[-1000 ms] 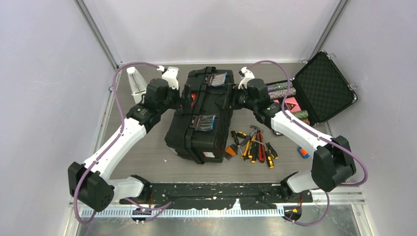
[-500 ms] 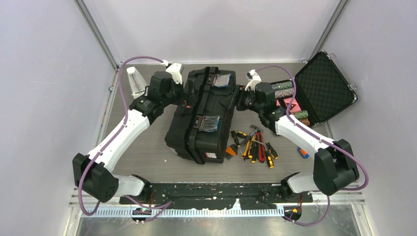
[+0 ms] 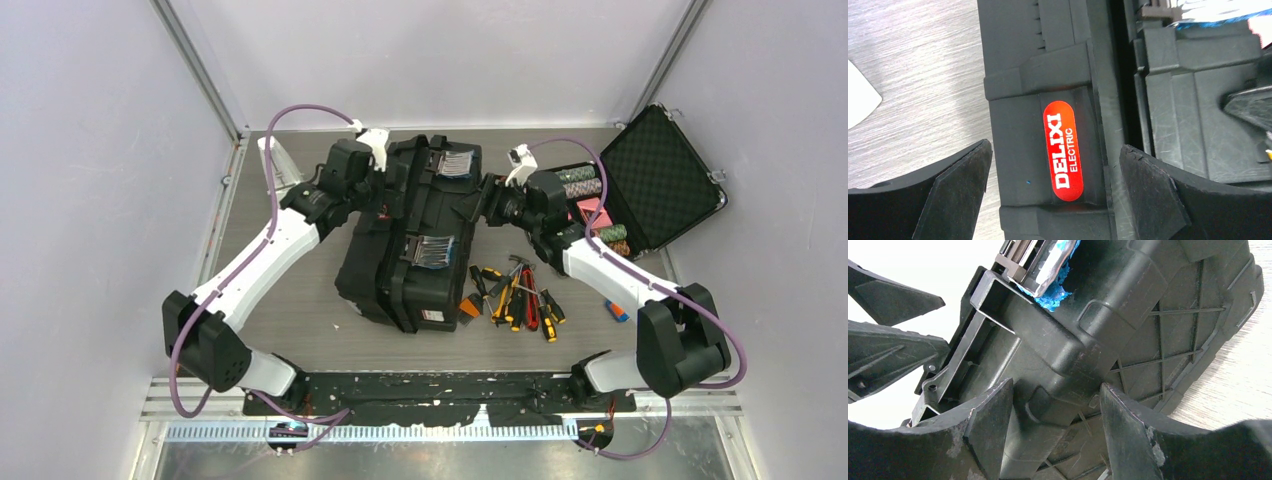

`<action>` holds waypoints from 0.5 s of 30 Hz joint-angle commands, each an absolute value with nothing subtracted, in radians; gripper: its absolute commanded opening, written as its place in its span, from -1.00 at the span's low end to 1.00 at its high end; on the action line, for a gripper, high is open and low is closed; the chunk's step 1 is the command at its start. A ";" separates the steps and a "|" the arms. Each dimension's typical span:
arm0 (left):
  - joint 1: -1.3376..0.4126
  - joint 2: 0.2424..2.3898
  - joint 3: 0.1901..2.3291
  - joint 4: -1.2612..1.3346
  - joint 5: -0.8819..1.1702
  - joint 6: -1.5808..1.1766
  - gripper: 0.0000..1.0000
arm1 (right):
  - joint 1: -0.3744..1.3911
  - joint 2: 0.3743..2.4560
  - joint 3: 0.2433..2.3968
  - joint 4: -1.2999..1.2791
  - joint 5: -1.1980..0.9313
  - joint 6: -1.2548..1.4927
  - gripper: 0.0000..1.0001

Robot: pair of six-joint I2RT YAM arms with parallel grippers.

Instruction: Pack the tool kit

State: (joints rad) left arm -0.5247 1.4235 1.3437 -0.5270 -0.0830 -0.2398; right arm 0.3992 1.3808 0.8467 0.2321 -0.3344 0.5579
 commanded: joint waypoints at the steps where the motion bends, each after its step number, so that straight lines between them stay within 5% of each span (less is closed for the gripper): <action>1: -0.552 1.445 1.406 -0.572 -0.144 -0.187 0.99 | 0.369 1.467 0.765 0.040 -0.236 0.496 0.33; 15: -0.566 1.472 1.441 -0.627 -0.296 -0.165 0.82 | 0.354 1.484 0.758 0.045 -0.252 0.498 0.32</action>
